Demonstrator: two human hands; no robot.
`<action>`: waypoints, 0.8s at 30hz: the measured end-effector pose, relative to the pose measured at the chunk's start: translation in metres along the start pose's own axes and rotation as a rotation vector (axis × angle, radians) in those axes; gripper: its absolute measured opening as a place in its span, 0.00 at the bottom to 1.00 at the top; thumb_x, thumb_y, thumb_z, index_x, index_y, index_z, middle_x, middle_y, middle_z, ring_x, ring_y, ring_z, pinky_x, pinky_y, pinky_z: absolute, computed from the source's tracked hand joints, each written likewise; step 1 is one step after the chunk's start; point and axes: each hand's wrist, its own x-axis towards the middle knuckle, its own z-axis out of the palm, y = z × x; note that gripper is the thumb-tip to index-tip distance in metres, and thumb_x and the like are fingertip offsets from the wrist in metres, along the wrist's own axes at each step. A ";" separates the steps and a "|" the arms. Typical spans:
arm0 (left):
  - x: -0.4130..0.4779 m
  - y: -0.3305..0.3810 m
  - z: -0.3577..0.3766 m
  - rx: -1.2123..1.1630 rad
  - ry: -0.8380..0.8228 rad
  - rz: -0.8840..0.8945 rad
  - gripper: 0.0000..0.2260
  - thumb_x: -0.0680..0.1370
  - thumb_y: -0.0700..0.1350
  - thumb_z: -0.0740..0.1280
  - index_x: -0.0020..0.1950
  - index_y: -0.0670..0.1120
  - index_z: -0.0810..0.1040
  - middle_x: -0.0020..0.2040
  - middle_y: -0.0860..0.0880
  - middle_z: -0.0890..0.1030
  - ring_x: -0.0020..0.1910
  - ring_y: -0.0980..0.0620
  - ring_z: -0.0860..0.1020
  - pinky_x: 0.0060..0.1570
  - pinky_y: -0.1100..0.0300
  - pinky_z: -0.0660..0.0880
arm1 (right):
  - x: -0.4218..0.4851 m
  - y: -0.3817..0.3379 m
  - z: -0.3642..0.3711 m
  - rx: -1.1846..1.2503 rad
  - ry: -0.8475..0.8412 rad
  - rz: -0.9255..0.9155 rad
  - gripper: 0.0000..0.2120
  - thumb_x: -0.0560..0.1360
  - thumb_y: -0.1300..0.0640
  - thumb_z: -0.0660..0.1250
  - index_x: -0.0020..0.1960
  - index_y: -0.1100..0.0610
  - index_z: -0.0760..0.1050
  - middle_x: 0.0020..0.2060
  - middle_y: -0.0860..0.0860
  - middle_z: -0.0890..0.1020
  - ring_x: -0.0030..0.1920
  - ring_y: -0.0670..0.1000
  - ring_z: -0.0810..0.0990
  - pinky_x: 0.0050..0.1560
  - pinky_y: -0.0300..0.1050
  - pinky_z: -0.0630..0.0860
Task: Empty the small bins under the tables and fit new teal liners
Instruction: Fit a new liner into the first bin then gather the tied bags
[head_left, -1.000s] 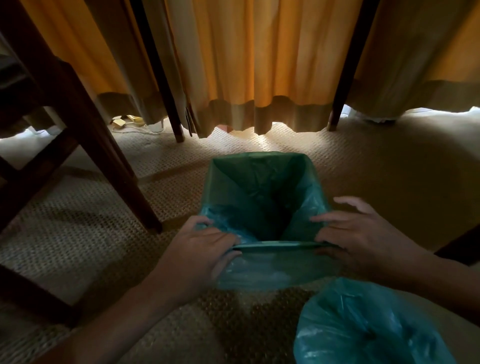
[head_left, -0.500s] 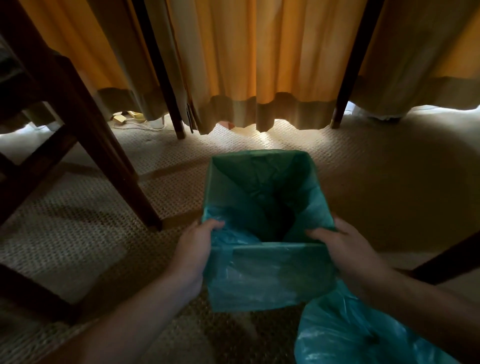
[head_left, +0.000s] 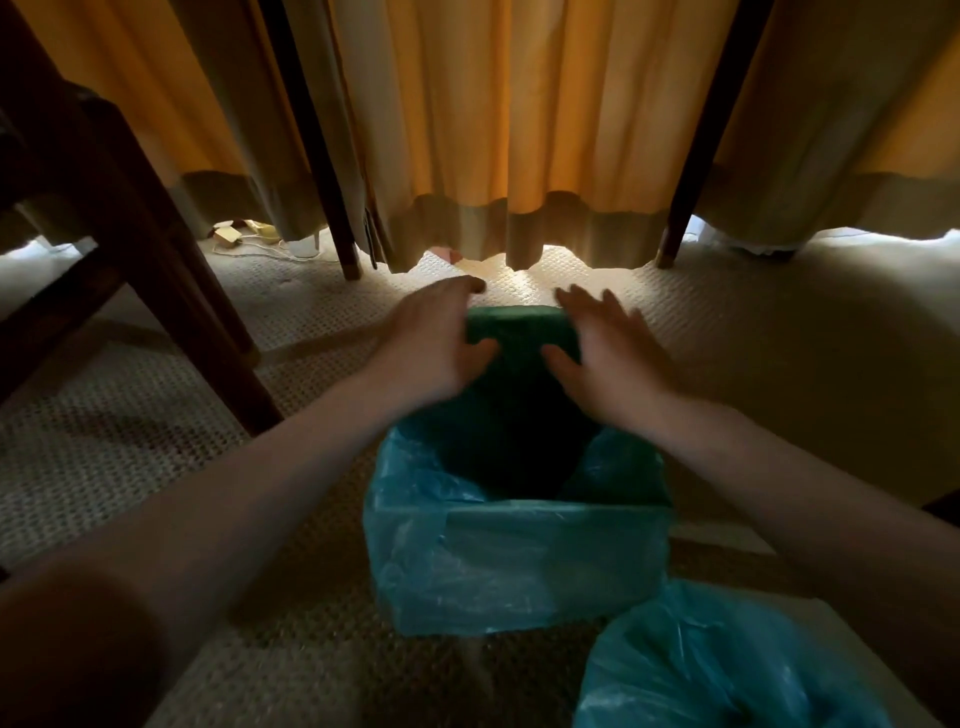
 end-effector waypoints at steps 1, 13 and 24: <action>0.008 0.008 0.008 0.078 -0.015 0.051 0.27 0.75 0.53 0.71 0.72 0.48 0.71 0.69 0.44 0.76 0.67 0.43 0.74 0.67 0.50 0.70 | 0.011 -0.002 0.006 -0.148 -0.030 -0.122 0.33 0.81 0.50 0.59 0.81 0.55 0.50 0.81 0.53 0.54 0.80 0.58 0.50 0.79 0.60 0.47; 0.024 -0.043 0.036 0.095 0.056 -0.066 0.15 0.77 0.35 0.65 0.64 0.37 0.74 0.64 0.37 0.75 0.63 0.38 0.73 0.61 0.50 0.68 | 0.045 0.035 0.018 0.189 0.020 0.077 0.18 0.79 0.64 0.61 0.65 0.52 0.78 0.65 0.54 0.79 0.66 0.57 0.75 0.61 0.41 0.67; -0.037 -0.047 0.032 -0.260 -0.013 -0.110 0.35 0.76 0.36 0.69 0.78 0.52 0.57 0.60 0.51 0.75 0.52 0.53 0.77 0.46 0.60 0.78 | -0.029 0.021 0.011 0.525 -0.075 0.283 0.40 0.79 0.68 0.57 0.78 0.34 0.48 0.63 0.54 0.74 0.54 0.57 0.79 0.52 0.57 0.80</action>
